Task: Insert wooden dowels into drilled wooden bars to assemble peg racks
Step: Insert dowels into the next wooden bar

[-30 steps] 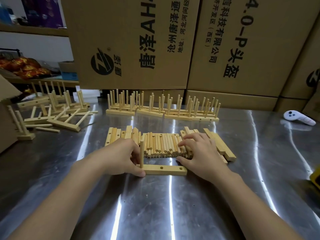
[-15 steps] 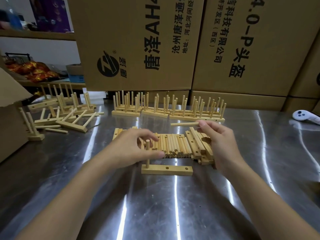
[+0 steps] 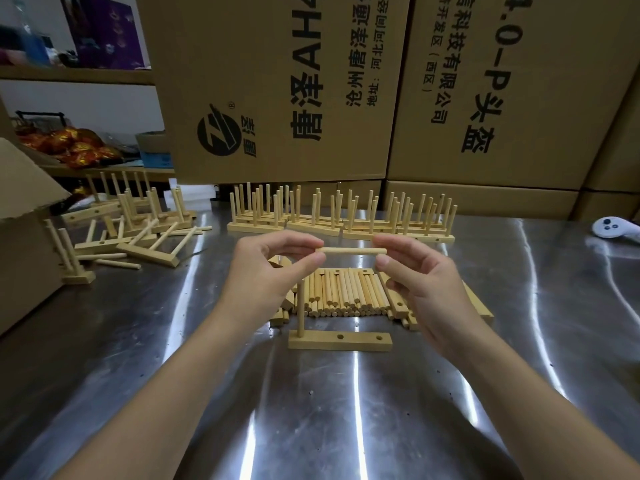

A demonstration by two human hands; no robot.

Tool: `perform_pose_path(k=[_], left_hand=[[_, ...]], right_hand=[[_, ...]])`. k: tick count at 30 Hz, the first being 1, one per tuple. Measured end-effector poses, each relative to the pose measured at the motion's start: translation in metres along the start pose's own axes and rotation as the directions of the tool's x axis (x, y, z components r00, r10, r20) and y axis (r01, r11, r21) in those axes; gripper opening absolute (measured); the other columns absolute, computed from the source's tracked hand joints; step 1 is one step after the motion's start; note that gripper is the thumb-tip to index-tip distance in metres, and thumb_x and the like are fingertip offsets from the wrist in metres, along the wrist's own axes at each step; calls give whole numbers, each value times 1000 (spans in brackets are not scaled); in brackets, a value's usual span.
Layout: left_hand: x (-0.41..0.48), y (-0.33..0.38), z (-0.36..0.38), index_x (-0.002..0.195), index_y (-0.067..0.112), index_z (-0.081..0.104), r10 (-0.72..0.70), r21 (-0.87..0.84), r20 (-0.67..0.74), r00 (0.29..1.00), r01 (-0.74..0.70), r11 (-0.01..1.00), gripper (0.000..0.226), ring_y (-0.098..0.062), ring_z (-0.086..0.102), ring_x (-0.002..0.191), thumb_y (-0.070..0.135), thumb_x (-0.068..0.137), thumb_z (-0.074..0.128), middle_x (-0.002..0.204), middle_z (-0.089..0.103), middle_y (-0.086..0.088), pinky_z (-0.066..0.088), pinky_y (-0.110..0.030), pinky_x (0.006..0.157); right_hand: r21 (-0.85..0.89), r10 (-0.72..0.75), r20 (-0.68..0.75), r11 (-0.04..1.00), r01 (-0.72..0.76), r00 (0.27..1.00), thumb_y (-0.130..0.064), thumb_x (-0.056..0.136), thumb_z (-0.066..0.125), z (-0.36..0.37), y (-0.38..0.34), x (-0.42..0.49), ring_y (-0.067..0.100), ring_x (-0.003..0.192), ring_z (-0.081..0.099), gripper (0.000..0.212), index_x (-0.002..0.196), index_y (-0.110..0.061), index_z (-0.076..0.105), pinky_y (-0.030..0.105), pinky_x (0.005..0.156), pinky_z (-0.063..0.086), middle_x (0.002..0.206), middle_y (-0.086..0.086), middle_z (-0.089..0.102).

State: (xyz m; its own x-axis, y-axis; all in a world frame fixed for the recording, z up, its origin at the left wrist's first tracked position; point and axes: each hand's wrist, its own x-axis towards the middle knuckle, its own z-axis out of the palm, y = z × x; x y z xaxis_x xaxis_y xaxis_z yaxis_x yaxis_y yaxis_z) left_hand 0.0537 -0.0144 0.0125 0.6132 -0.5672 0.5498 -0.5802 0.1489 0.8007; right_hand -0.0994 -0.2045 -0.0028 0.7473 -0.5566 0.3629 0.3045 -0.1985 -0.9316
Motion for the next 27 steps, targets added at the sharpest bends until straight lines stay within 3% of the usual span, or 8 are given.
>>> perform_pose_path(k=[8,11,13,15,17,20,24,27], left_hand=[[-1,3,0,102,25,83,24,15,49,999,-25,1000,17,-11,73,94,19,87,86,92,80,9,58,-23,82],[1,6,-3,105,26,83,18,5,71,997,-18,1000,17,-13,73,99,20,90,82,98,80,10,60,-30,88],[6,8,-15,109,29,82,-13,14,34,999,13,1000,18,-12,73,97,20,94,76,101,80,11,63,-36,87],[10,7,-34,108,41,80,-41,145,108,993,25,989,21,-7,70,87,25,97,74,98,78,14,62,-29,74],[12,5,-47,105,47,79,-129,294,305,944,35,955,17,-1,64,76,34,95,76,93,75,16,52,-20,64],[11,0,-48,102,45,80,-299,421,487,821,80,904,21,1,55,68,47,82,78,88,72,13,44,-24,70],[6,-9,-33,95,34,79,-418,591,524,742,37,806,29,-11,65,79,49,72,88,89,70,9,57,-40,77],[2,-16,-21,85,33,77,-468,726,494,733,-51,686,29,-9,66,83,53,71,93,90,70,10,57,-33,72]], right_hand=[[-99,-94,73,990,101,993,-29,87,83,8,-3,-5,10,92,74,30,116,-22,79,18,75,56,102,0,79],[-244,-109,126,960,138,986,-28,100,70,12,-1,-8,6,75,65,14,107,-21,81,17,66,52,85,-4,75],[-283,-78,96,954,102,992,-26,108,59,12,0,-6,8,71,61,22,102,-19,80,18,63,50,82,-3,72],[-245,-29,38,969,37,999,-26,112,49,10,0,-3,12,69,61,31,101,-13,74,21,60,50,80,-2,70],[-199,42,-15,979,-44,999,-29,115,40,7,3,-1,12,62,56,36,101,-9,65,22,55,46,74,-3,62],[-120,153,-73,980,-161,986,-40,115,35,2,9,1,10,56,40,39,99,-12,58,24,51,36,65,-10,45],[-142,129,-82,980,-140,988,-48,113,40,-3,9,3,11,55,33,36,107,-22,64,30,52,31,63,-11,37],[-145,78,-50,986,-84,996,-43,113,45,-3,8,1,12,56,32,29,105,-28,69,33,52,29,64,-8,37]])
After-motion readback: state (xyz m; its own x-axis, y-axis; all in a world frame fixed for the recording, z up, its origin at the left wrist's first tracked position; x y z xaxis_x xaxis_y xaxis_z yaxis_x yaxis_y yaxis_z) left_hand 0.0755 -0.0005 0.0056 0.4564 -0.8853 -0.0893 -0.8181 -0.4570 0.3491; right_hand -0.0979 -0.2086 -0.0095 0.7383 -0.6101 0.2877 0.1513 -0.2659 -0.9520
